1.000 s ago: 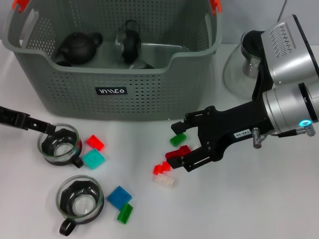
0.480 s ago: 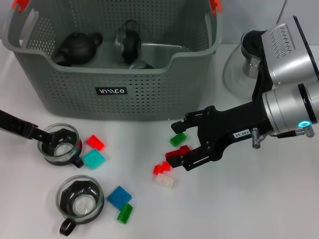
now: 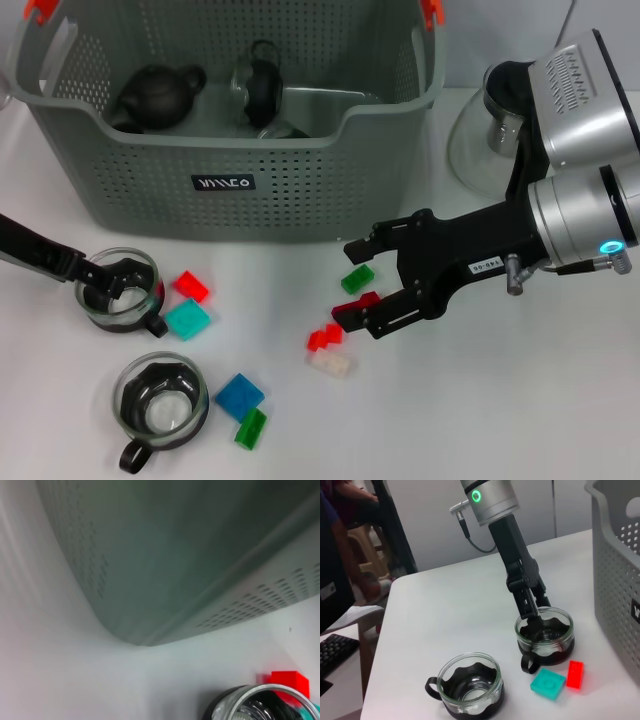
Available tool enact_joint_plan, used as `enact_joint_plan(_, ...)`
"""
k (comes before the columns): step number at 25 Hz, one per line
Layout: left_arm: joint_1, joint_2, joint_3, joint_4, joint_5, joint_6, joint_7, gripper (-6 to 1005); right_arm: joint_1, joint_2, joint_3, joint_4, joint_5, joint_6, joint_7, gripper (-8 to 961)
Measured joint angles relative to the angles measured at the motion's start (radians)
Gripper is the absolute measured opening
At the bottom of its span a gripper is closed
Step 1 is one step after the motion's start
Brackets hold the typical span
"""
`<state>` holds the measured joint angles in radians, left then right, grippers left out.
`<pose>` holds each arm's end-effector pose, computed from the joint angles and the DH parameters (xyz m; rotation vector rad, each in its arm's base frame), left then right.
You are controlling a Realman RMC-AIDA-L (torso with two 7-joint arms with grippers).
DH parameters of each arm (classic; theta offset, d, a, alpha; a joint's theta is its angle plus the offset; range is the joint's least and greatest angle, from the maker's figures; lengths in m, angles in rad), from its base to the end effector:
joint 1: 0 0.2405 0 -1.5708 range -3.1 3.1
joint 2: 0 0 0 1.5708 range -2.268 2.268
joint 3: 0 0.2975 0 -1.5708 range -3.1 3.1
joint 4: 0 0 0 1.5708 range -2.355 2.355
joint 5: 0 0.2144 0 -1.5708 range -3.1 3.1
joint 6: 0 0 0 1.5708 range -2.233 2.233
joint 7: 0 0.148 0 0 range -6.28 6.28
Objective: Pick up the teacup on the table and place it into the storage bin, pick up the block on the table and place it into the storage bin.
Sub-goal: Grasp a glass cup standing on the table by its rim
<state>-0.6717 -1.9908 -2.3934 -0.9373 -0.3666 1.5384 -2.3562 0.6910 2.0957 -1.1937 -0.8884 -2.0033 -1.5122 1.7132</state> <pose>-0.3312 0.3955 0.0515 -2.3010 -1.4423 0.3434 0.1842 0.3782 -0.0684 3.0890 -0.3513 -0.3107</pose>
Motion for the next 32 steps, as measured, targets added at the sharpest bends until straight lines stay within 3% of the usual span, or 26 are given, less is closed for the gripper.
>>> enact_joint_plan(15, -0.009, -0.026, 0.011, -0.001, 0.039, -0.033, -0.036, 902, 0.0, 0.0, 0.014, 0.003, 0.0, 0.001, -0.025, 915)
enact_joint_plan(32, -0.011, -0.039, 0.031, 0.006, 0.062, -0.066, -0.052, 900, -0.006, 0.0, 0.027, 0.006, 0.0, 0.005, -0.038, 915)
